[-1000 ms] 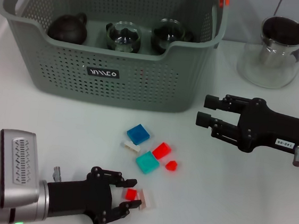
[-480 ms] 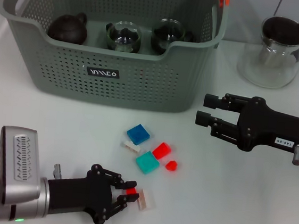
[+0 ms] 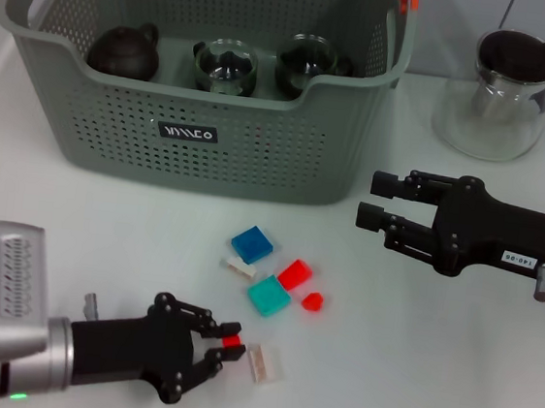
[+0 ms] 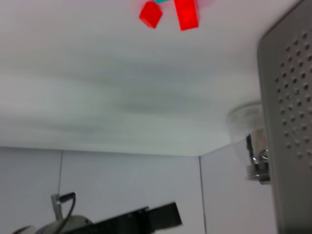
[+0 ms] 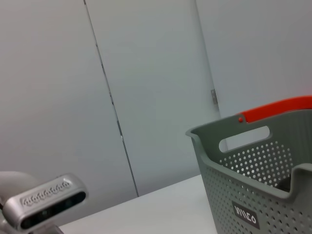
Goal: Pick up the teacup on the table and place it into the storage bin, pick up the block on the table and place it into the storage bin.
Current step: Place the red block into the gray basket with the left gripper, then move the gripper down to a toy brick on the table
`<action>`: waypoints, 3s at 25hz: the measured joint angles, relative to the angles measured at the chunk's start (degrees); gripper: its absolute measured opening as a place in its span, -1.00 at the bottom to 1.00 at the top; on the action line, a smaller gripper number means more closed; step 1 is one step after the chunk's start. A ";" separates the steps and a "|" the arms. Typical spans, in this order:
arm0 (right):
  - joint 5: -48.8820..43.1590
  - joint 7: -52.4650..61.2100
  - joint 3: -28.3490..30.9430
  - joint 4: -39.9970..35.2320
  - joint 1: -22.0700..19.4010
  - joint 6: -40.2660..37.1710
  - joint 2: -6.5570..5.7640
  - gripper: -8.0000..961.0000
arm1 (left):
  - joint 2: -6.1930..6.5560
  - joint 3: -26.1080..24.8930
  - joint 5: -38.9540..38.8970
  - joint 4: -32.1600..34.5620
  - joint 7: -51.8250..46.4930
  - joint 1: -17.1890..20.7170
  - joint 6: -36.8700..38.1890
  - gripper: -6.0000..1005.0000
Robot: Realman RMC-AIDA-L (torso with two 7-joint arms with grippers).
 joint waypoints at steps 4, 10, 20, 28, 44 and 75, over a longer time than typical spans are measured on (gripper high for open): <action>0.00 0.00 0.00 0.00 -0.01 -0.02 0.00 0.08 | 0.07 -1.64 -0.32 3.36 -2.19 0.70 4.26 -0.64; 0.00 0.00 0.00 0.00 -0.18 -0.03 0.00 0.08 | 1.16 -7.17 -0.41 7.05 -4.78 0.49 11.66 -0.64; 0.00 0.00 -0.15 0.00 0.05 -0.01 0.15 0.08 | 4.23 -13.99 -8.94 14.06 -15.75 -3.87 28.25 -0.64; 0.00 0.00 -0.25 0.00 0.08 0.04 0.25 0.08 | 7.15 -14.71 -21.90 15.01 -28.44 -11.47 23.81 -0.64; 0.00 -0.11 -0.03 0.00 0.12 0.00 0.36 0.09 | 5.21 18.98 -15.87 25.54 -51.81 -17.24 -27.57 -0.44; 0.36 -0.15 0.00 0.00 0.05 1.31 0.53 0.08 | 0.20 5.36 -19.88 22.45 -25.25 7.40 14.06 0.74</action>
